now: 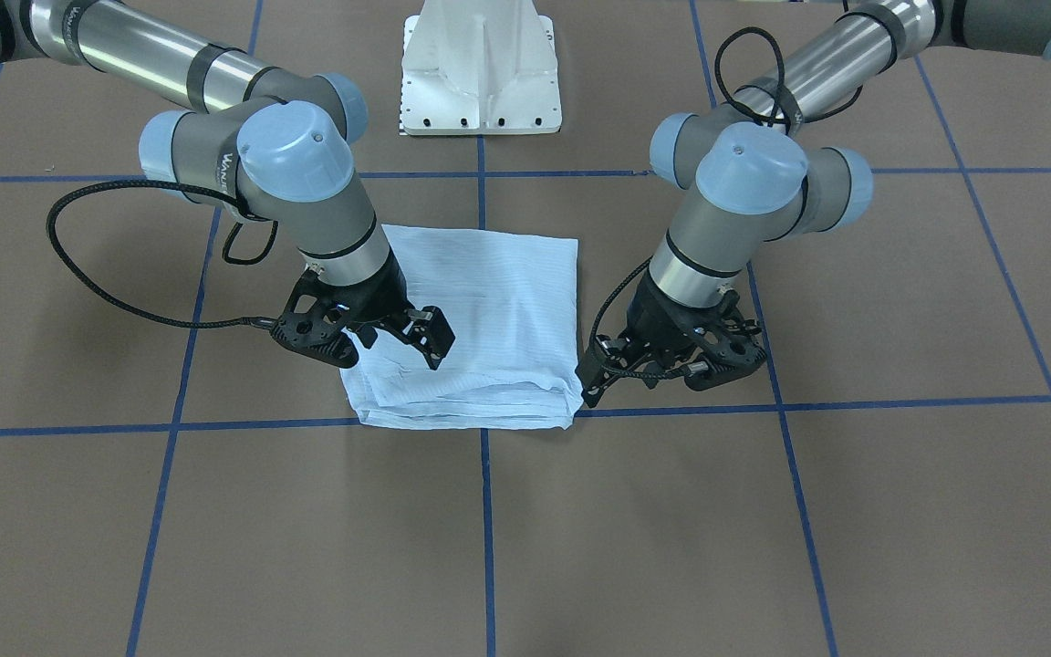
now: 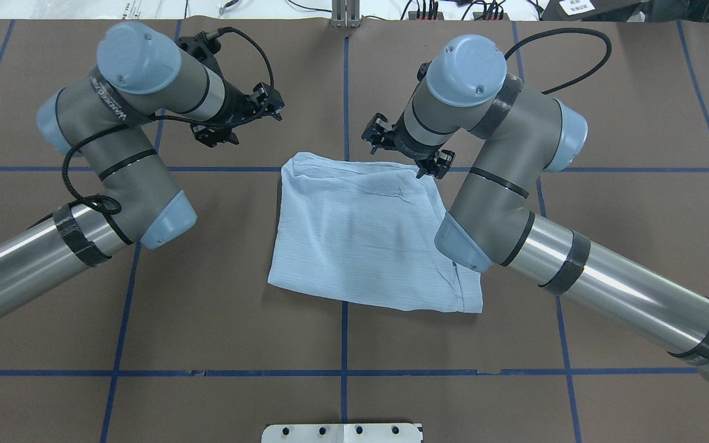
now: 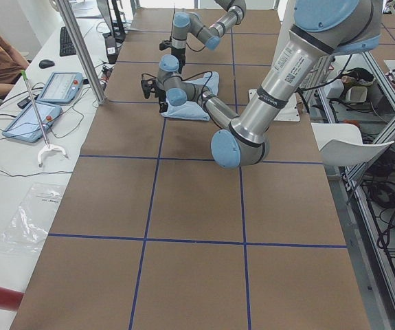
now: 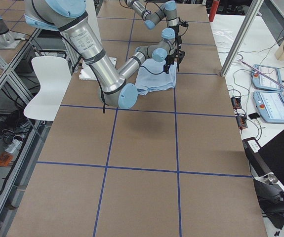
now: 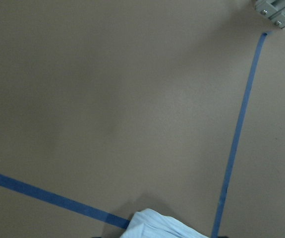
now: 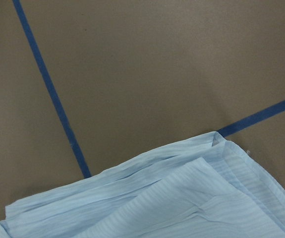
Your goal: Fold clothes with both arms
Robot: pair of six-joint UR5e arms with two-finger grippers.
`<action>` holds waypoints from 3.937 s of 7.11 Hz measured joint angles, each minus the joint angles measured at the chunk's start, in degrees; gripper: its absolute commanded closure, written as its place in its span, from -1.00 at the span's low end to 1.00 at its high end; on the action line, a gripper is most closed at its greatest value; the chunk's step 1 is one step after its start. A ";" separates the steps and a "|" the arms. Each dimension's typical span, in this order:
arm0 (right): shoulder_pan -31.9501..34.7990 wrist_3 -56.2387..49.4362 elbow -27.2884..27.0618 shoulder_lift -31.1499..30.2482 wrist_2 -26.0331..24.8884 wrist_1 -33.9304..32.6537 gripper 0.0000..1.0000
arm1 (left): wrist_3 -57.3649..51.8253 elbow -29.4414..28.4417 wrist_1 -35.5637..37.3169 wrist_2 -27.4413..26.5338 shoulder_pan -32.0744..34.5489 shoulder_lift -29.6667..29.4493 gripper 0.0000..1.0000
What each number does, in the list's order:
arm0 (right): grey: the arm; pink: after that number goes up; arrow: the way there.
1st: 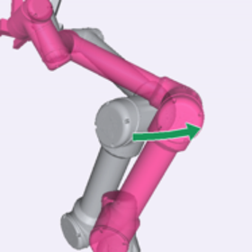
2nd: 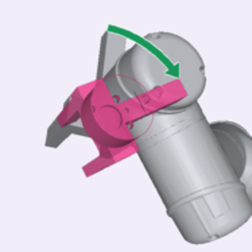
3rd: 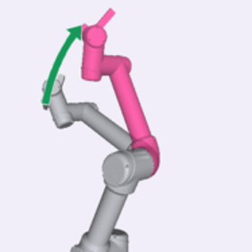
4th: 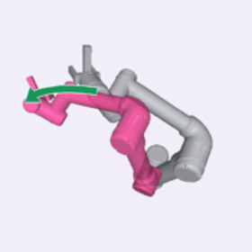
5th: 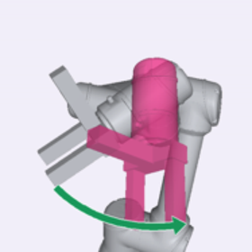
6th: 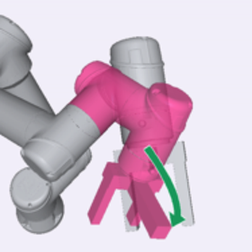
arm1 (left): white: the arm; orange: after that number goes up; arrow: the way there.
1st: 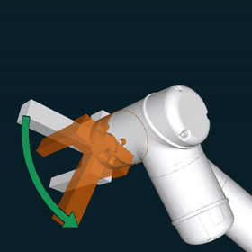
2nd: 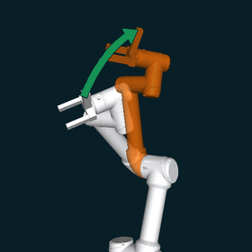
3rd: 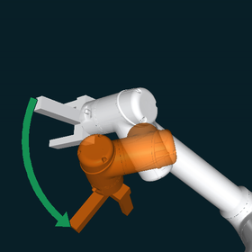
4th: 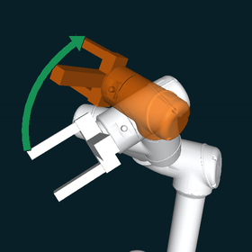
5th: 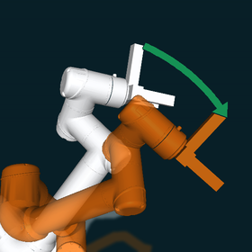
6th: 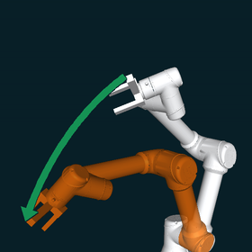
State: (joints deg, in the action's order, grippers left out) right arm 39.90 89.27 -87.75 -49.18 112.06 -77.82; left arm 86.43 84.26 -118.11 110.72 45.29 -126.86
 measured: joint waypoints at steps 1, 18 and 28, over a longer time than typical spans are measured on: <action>1.30 -4.18 -1.24 -1.44 -0.02 -0.26 -1.00 | -4.96 2.11 0.17 0.68 1.68 3.20 -1.00; 44.07 -85.79 -2.63 -41.03 21.05 -2.99 -1.00 | -81.46 9.41 12.43 16.18 40.10 39.66 -1.00; 50.73 -84.19 -10.70 -45.21 22.04 -15.74 -1.00 | -87.03 12.30 22.25 19.97 40.49 40.04 -1.00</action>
State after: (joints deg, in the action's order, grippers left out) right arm 90.64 5.08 -98.45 -94.39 134.10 -93.56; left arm -0.61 96.56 -95.85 130.69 85.78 -86.82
